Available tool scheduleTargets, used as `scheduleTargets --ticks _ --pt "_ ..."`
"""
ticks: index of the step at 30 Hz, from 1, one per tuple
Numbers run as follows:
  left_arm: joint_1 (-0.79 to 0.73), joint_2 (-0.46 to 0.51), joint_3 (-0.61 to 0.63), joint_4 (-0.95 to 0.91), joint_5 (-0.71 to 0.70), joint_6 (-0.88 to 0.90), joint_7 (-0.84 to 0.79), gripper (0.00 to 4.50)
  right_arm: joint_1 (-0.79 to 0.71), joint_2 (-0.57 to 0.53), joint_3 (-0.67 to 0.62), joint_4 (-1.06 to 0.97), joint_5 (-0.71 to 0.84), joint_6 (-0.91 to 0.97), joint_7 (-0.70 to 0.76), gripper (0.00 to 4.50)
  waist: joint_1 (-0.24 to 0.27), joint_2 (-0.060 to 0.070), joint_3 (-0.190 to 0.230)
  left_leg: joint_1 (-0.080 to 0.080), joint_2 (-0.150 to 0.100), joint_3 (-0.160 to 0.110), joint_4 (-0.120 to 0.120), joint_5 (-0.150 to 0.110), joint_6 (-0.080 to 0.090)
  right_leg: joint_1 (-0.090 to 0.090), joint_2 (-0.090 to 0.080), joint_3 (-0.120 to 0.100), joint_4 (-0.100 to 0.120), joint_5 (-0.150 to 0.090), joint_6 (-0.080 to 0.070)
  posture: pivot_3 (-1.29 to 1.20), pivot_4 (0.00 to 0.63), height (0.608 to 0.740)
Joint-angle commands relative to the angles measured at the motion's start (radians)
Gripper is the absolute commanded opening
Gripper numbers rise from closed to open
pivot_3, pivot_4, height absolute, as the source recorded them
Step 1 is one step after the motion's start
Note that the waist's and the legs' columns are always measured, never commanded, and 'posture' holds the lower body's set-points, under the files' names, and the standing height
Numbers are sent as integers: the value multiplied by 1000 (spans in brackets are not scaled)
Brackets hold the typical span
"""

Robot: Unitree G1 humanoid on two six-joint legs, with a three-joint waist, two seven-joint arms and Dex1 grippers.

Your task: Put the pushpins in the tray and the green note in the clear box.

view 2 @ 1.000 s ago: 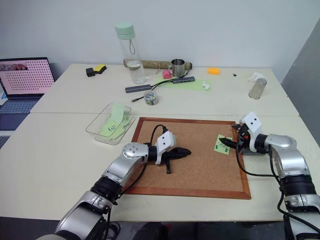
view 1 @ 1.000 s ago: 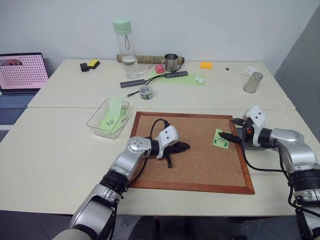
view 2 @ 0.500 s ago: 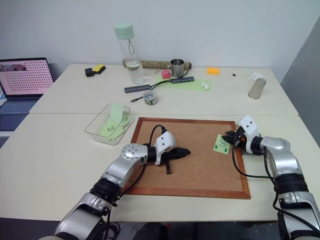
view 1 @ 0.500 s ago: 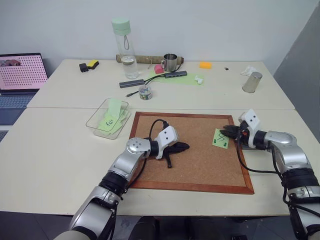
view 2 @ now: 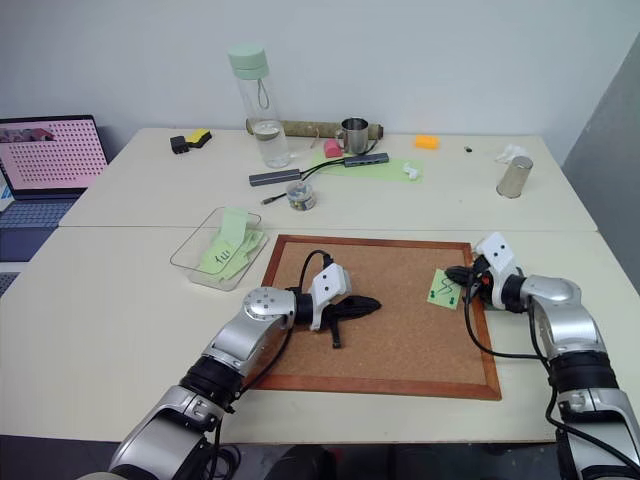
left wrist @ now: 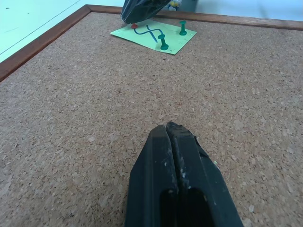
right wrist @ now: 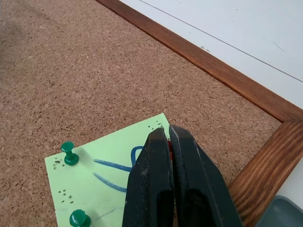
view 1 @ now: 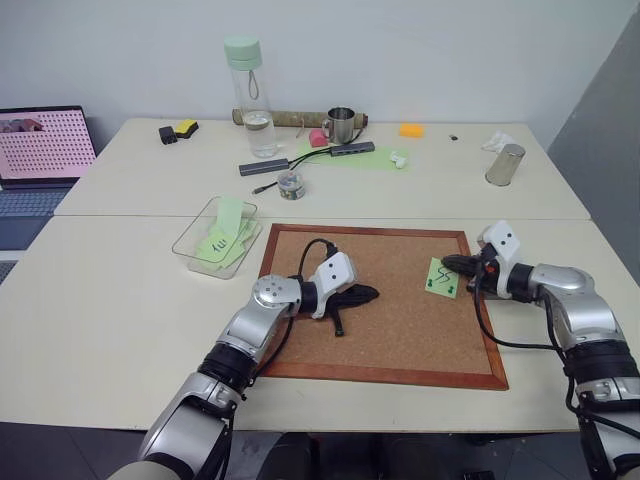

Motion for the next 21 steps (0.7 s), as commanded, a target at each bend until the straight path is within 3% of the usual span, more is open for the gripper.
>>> scheduleTargets --ticks 1,21 --pt "31 2 -17 31 39 19 7 0 0 -3 -47 -108 49 16 0 24 0 0 0 0 0 0 0 0 0 0 0 0 0 0 0 0 150 740" --pt "43 -2 -33 39 61 10 0 0 38 -51 -154 -269 144 173 -31 24 0 0 -1 1 0 0 0 0 0 1 0 0 0 0 0 0 150 740"
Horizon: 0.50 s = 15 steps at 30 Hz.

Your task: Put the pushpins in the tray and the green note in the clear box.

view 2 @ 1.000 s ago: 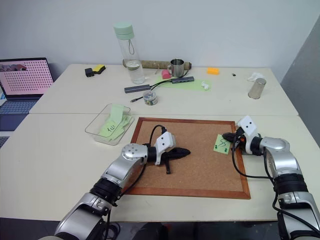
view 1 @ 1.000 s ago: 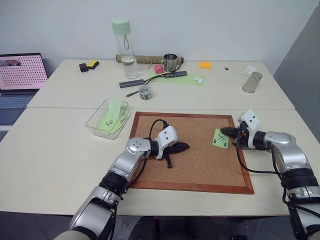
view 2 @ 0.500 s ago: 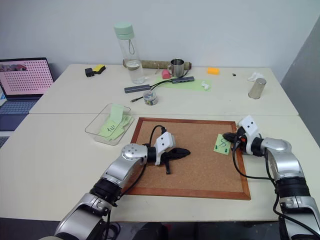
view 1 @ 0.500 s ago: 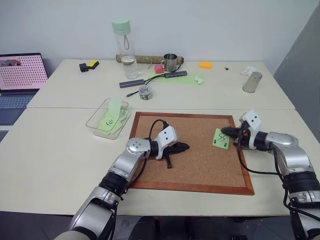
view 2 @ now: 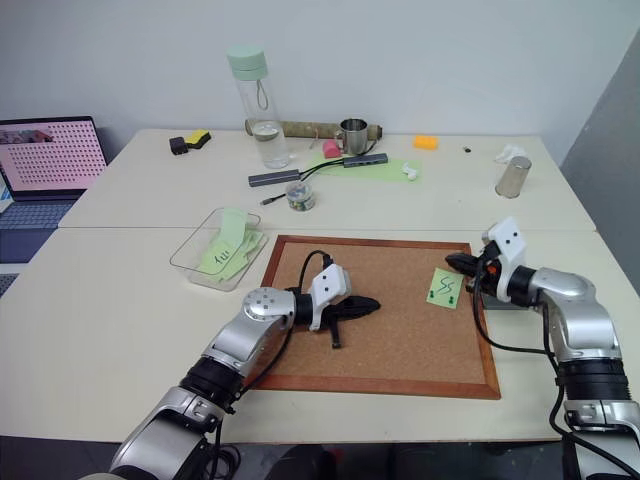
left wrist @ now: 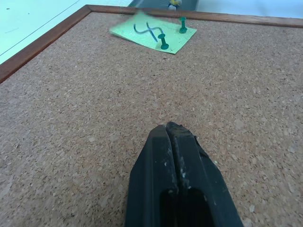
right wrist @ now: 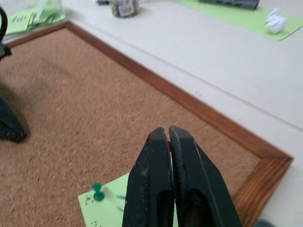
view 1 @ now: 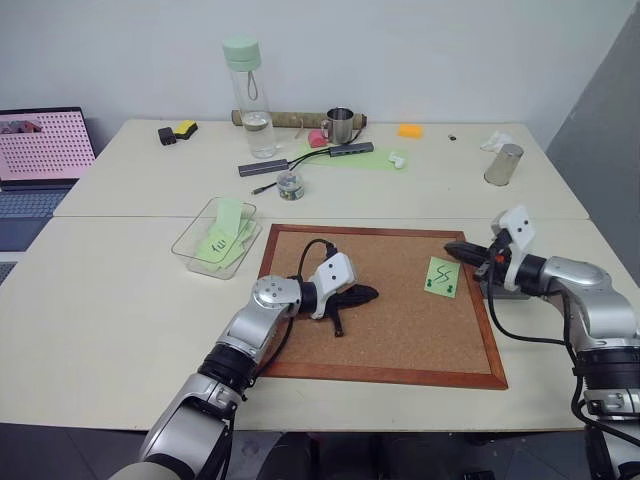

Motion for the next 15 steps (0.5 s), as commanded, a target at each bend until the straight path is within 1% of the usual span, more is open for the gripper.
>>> scheduleTargets --ticks 1,5,10,15 --pt "38 1 -32 37 44 14 0 0 7 -32 -49 -60 36 26 -4 24 0 0 0 0 0 0 0 0 0 0 0 0 0 0 0 0 150 740" --pt "38 0 -31 38 46 14 -3 0 34 -64 -71 -63 26 38 -13 24 0 0 0 0 0 0 0 0 0 0 0 0 0 0 0 0 150 740" --pt "38 0 -29 41 51 10 -3 0 67 -125 -64 -9 -42 47 -71 24 1 0 0 0 0 0 0 0 0 0 0 0 0 0 0 0 150 740" --pt "37 -4 -30 47 54 5 -2 0 67 -130 -43 57 -99 43 -142 24 1 1 -1 0 0 0 0 0 0 0 0 0 0 0 0 0 150 740"
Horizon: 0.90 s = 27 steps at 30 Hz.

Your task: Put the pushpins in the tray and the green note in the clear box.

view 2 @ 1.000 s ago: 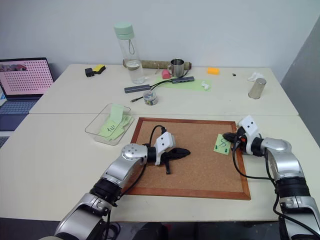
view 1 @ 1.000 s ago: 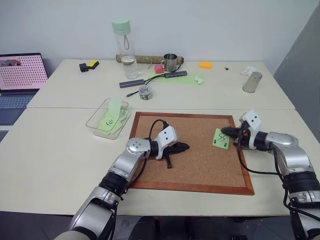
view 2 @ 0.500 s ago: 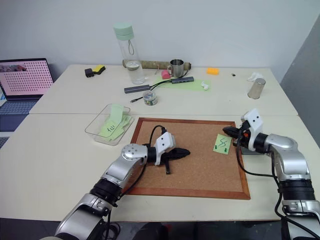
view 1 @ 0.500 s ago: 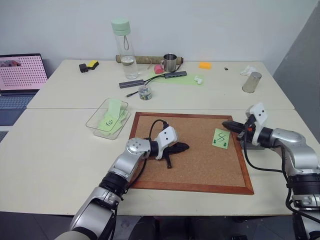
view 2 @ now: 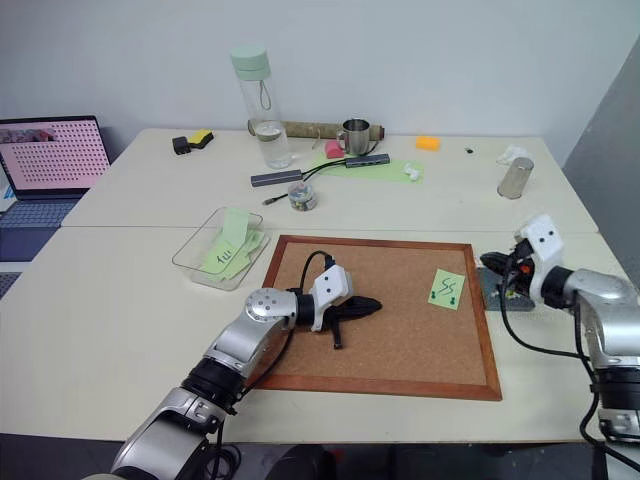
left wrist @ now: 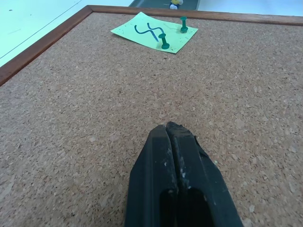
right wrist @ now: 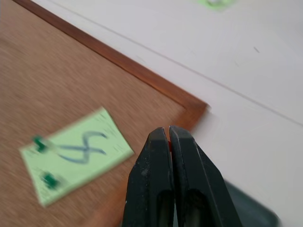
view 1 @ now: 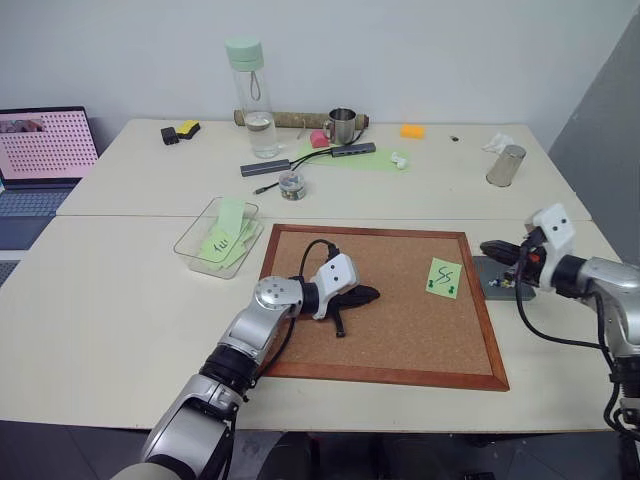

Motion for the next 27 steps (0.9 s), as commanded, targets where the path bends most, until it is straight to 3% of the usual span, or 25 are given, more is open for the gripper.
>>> scheduleTargets --ticks 1,2,6,14,16,20,27 --pt "31 1 -31 49 41 12 -3 0 -18 -4 -3 46 -49 -2 -72 24 0 1 -1 0 0 0 0 0 0 0 0 0 0 0 0 0 150 740" --pt "31 0 -31 50 41 11 -3 0 -21 -2 0 56 -55 -2 -80 24 0 1 -1 0 0 0 0 0 0 0 0 0 0 0 0 0 150 740" --pt "31 1 -30 52 43 9 -3 0 -37 5 5 108 -78 -14 -111 729 0 1 -1 0 0 0 0 0 0 0 0 0 0 0 0 0 150 740" --pt "41 11 -25 43 44 11 -2 0 -44 -4 -29 61 -28 2 -81 2465 -1 2 -2 0 0 0 0 0 0 0 0 0 0 0 0 0 150 740" --pt "41 12 -25 44 44 12 -2 0 -7 -25 -15 -26 9 4 -6 2874 -1 2 -2 0 0 0 0 0 0 0 0 0 0 0 0 0 150 740" --pt "40 13 -25 46 44 11 -3 0 101 -55 45 -210 56 4 133 2874 0 2 -2 0 0 -1 -1 0 0 0 1 -1 -1 -1 1 0 150 740" --pt "39 17 -25 48 46 12 -9 0 135 -9 117 -277 62 6 154 2874 0 2 -3 1 0 -1 0 0 0 1 0 0 0 -1 1 0 150 740"
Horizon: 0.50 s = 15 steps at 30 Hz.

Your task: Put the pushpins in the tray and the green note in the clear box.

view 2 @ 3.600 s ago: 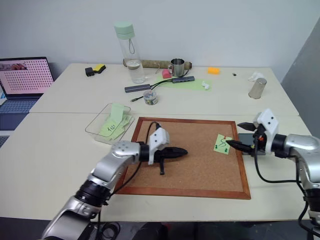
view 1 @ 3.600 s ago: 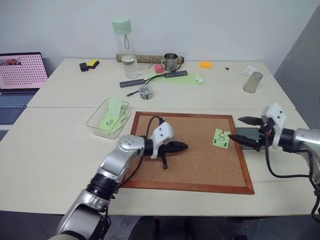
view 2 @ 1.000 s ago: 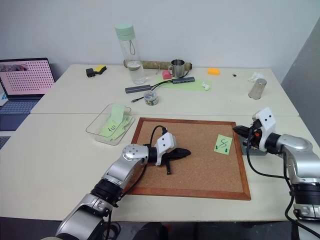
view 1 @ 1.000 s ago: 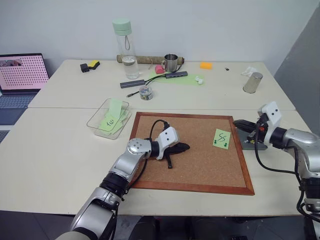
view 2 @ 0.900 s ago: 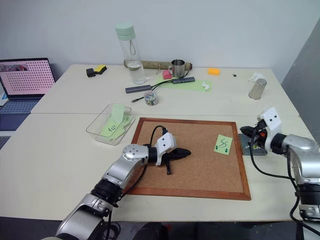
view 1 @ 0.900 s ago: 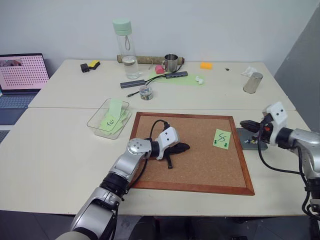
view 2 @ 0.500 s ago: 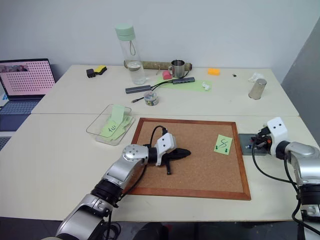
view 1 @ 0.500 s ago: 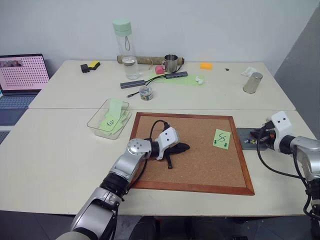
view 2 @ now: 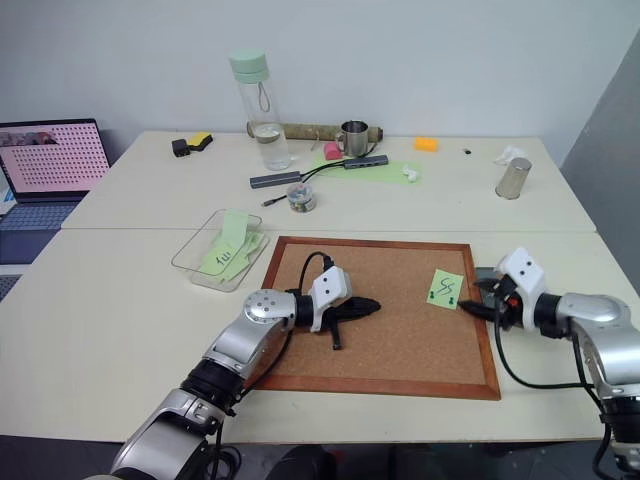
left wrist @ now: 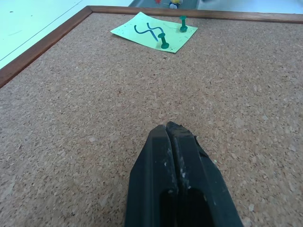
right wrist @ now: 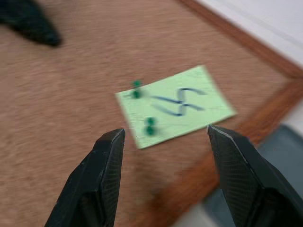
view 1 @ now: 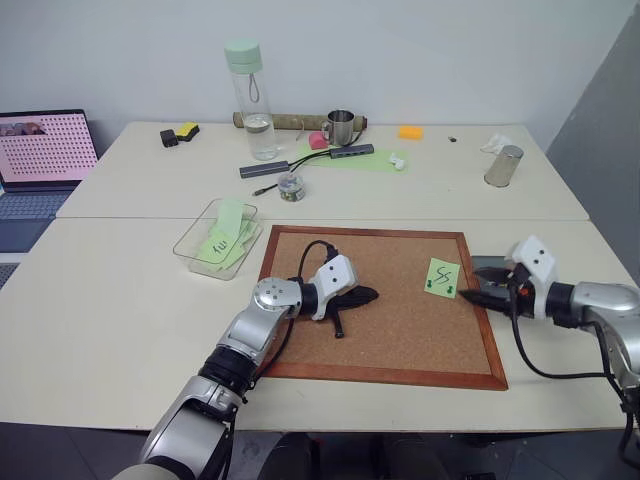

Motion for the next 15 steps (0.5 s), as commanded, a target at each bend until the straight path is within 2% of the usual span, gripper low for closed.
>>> scheduleTargets --ticks 1,8,15 --pt "34 16 -28 41 41 22 -9 0 -29 26 15 -30 6 -6 -7 2874 0 0 0 0 0 0 0 0 0 0 0 0 0 0 0 0 150 740" --pt "37 17 -28 37 42 26 -7 0 -75 70 38 33 -10 -18 -21 2874 0 0 0 0 0 0 0 0 0 0 0 0 0 0 0 0 150 740" --pt "41 18 -29 31 43 30 -4 0 -72 73 30 58 -10 -24 -13 1667 0 0 0 0 0 0 0 0 0 0 0 0 0 0 0 0 150 740"
